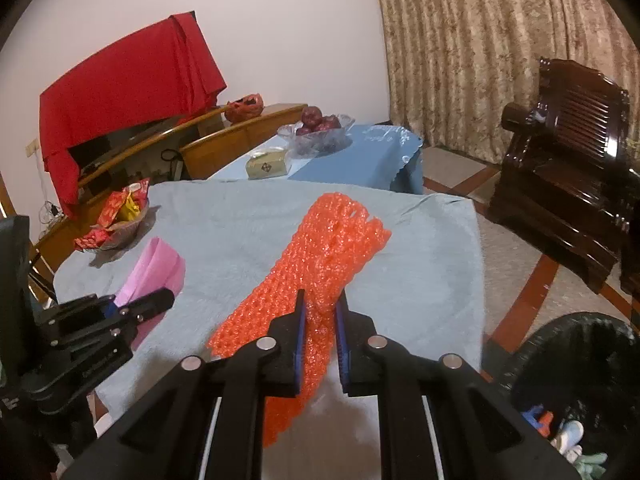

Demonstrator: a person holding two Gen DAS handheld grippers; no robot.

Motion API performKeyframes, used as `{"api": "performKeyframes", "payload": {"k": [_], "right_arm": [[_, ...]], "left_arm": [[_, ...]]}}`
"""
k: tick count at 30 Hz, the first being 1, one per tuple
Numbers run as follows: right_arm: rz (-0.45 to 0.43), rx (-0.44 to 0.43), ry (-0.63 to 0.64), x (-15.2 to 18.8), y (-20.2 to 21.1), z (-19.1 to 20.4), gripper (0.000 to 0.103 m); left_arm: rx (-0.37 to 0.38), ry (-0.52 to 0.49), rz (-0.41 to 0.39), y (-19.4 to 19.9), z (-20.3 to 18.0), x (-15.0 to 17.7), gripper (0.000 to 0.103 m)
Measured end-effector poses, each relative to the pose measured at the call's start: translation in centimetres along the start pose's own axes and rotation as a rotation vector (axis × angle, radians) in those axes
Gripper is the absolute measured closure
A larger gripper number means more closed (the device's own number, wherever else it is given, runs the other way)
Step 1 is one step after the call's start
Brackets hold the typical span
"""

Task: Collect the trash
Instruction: 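Carry the orange pad and pink bag over the trash bin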

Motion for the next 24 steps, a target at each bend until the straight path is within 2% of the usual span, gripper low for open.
{"api": "performKeyframes", "payload": {"k": [5, 8, 14, 24], "right_arm": [[-0.023, 0.009, 0.01, 0.2, 2.8, -0.7, 0.09], [-0.038, 0.018, 0.008, 0.6, 4.5, -1.3, 0.09], [-0.059, 0.032, 0.014, 1.4, 7.8, -2.3, 0.09], [-0.086, 0.072, -0.002, 2.6, 11.9, -5.2, 0.09]], "left_arm": [[0.011, -0.022, -0.01, 2.0, -2.6, 0.9, 0.091], [-0.015, -0.029, -0.007, 3.0, -3.8, 1.4, 0.091], [0.019, -0.016, -0.016, 5.0, -5.9, 2.0, 0.09], [0.055, -0.067, -0.037, 7.2, -9.8, 2.3, 0.09]]}}
Point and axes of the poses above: each gripper's, at about its wrist camera, not at the fingertips, and y roughly against the way its jaws point, z to its left, x to its underside, the point moved 5 cm from there along -y, roughly the way its jaws point, and after that the axes turned 4 degrees about x, right-handed, at the moved point
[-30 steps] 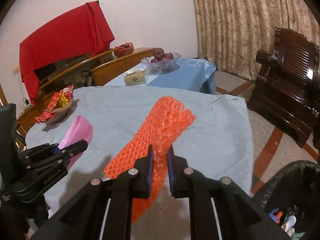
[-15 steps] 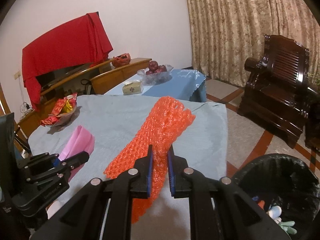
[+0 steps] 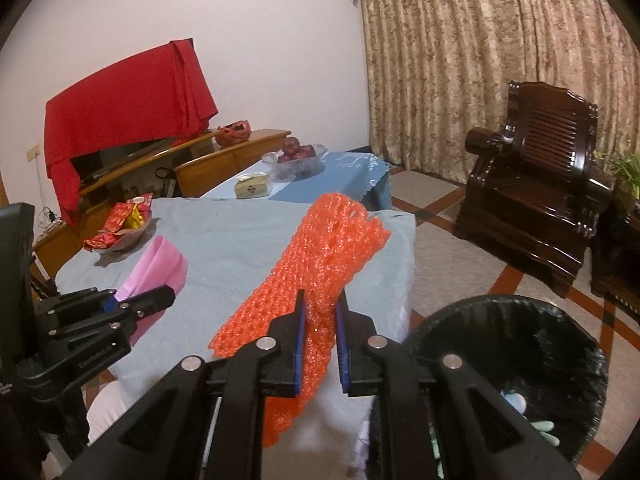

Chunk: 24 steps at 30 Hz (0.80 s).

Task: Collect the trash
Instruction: 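Carry the orange pad and pink bag over the trash bin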

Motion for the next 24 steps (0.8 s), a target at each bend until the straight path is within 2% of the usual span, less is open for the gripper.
{"api": "performKeyframes", "payload": {"k": [14, 24], "right_arm": [[-0.015, 0.126, -0.066, 1.1, 2.6, -7.5, 0.09], [0.018, 0.259, -0.118, 3.1, 3.3, -14.3, 0.09]], "left_arm": [[0.102, -0.086, 0.008, -2.4, -6.3, -0.6, 0.086], [0.227, -0.191, 0.017, -6.3, -12.9, -0.8, 0.086]]}}
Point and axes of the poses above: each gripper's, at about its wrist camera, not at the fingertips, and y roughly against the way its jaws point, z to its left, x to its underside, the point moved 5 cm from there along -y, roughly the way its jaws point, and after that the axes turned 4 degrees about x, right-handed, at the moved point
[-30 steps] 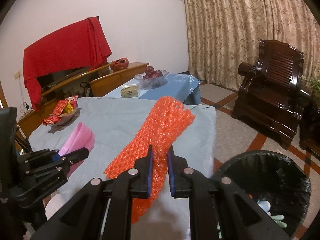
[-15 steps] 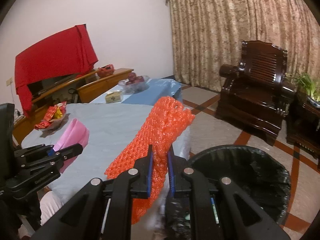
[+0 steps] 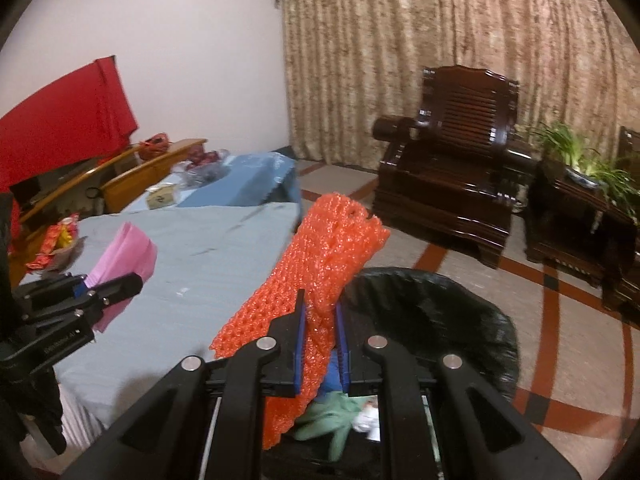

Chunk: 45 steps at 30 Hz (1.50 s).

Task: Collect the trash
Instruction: 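Carry the orange pad and pink bag over the trash bin, then open both tools over the bin, dropping the pad and pink bag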

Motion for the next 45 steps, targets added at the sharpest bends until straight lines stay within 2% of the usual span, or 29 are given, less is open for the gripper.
{"api": "performKeyframes", "payload": {"k": [9, 15, 25, 26, 27, 28, 29, 30, 31, 32, 35, 37, 41, 45], "right_arm": [[0.034, 0.088, -0.039, 1.1, -1.6, -4.6, 0.09], [0.067, 0.133, -0.039, 2.4, -3.1, -6.7, 0.09], [0.126, 0.144, -0.064, 4.5, -6.3, -8.6, 0.09], [0.132, 0.143, -0.067, 4.7, -6.5, -8.8, 0.087], [0.137, 0.147, -0.07, 4.9, -6.7, -9.0, 0.085], [0.146, 0.15, -0.071, 5.1, -6.9, -9.2, 0.085], [0.15, 0.152, -0.07, 5.2, -7.1, -9.4, 0.082], [0.157, 0.16, -0.069, 5.5, -7.2, -9.6, 0.079], [0.162, 0.164, -0.071, 5.6, -7.3, -9.7, 0.071], [0.165, 0.165, -0.074, 5.8, -7.3, -9.9, 0.06], [0.161, 0.178, -0.079, 6.0, -6.9, -10.1, 0.041], [0.152, 0.188, -0.088, 6.1, -6.5, -10.3, 0.031], [0.132, 0.191, -0.106, 5.9, -5.4, -10.2, 0.009], [0.102, 0.168, -0.104, 5.0, -3.9, -9.0, 0.006]], "left_arm": [[0.104, -0.064, 0.029, -6.2, -4.4, 0.1, 0.087], [0.135, -0.105, 0.06, -10.1, -6.3, 0.6, 0.087], [0.186, -0.115, 0.113, -14.6, -7.7, 1.5, 0.087], [0.195, -0.113, 0.118, -14.9, -7.8, 1.5, 0.086], [0.209, -0.108, 0.126, -15.2, -7.9, 1.5, 0.086], [0.217, -0.102, 0.128, -15.4, -7.9, 1.6, 0.08], [0.229, -0.094, 0.128, -15.6, -7.9, 1.5, 0.068], [0.237, -0.088, 0.126, -15.6, -7.7, 1.5, 0.061], [0.242, -0.083, 0.123, -15.5, -7.6, 1.5, 0.054], [0.248, -0.08, 0.122, -15.5, -7.6, 1.5, 0.05], [0.259, -0.059, 0.124, -15.2, -7.1, 1.5, 0.039], [0.257, -0.056, 0.119, -14.8, -6.6, 1.4, 0.036], [0.224, -0.046, 0.087, -12.6, -5.2, 1.0, 0.022], [0.167, -0.037, 0.051, -9.8, -3.4, 0.4, 0.015]]}}
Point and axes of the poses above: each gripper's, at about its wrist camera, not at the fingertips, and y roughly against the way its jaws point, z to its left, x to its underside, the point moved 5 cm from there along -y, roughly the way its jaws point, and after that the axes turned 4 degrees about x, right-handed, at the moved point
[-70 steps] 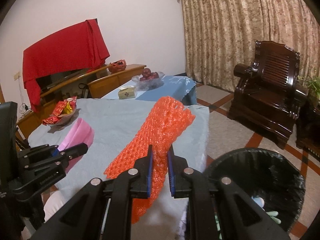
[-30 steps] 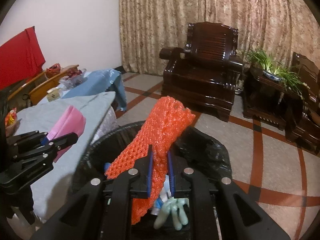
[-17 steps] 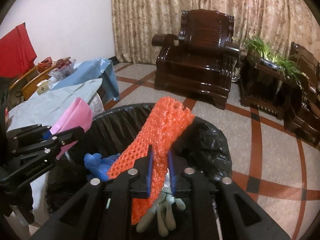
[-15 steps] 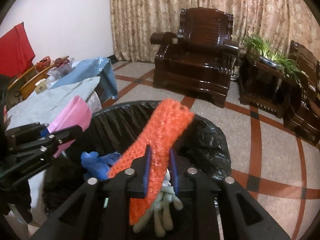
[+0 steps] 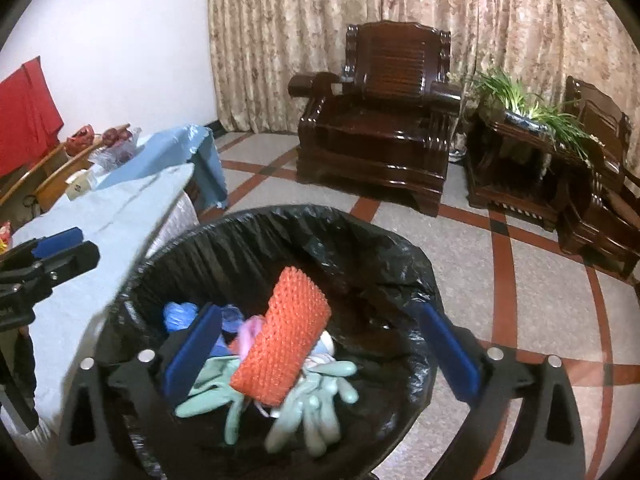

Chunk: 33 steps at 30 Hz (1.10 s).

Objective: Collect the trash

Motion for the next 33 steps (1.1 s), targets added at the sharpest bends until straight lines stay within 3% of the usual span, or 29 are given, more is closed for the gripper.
{"api": "performKeyframes", "payload": {"k": [7, 20, 33], "right_arm": [[-0.066, -0.072, -0.001, -1.4, 3.8, 3.6, 0.006], [-0.122, -0.156, 0.032, -2.5, 9.2, 9.0, 0.006], [-0.175, -0.187, 0.087, -3.0, 13.7, 11.6, 0.006]], "left_arm": [[-0.095, 0.05, -0.034, 5.5, 2.3, -0.1, 0.009], [-0.198, 0.106, -0.085, 14.2, 3.6, 0.4, 0.008], [-0.243, 0.093, -0.117, 18.8, 2.5, 0.9, 0.007]]}}
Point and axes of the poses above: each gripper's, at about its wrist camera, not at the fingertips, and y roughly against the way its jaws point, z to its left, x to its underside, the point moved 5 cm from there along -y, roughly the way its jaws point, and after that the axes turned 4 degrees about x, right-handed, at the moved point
